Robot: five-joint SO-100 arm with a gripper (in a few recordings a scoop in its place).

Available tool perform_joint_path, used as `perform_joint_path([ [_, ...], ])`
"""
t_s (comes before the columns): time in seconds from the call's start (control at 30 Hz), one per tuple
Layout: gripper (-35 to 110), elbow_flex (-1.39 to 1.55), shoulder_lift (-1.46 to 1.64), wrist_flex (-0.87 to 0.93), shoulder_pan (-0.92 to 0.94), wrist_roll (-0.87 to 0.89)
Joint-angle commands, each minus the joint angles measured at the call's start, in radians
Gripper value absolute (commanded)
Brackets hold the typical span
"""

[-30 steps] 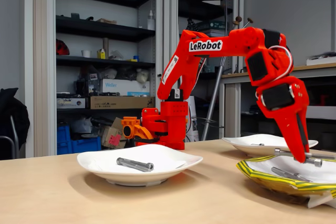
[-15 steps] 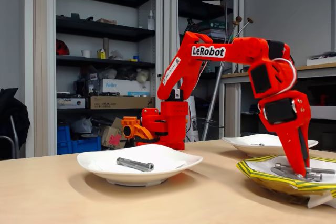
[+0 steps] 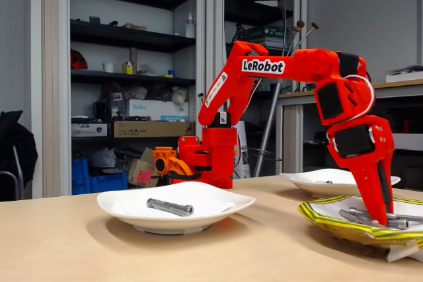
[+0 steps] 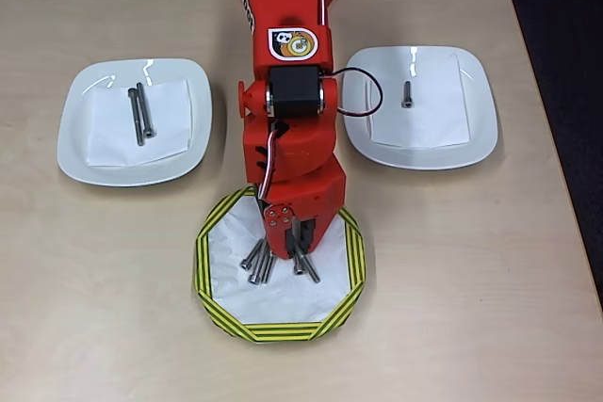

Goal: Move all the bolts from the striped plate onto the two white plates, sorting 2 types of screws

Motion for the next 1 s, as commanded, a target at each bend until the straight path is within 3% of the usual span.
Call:
perform_joint_path([
  [0.0, 6, -0.023, 0.023, 0.000, -0.026, 0.009],
  [0.23, 0, -0.034, 0.026, 0.025, -0.031, 0.026],
  [0.97, 6, -0.040, 0.057, 0.075, -0.031, 0.025],
])
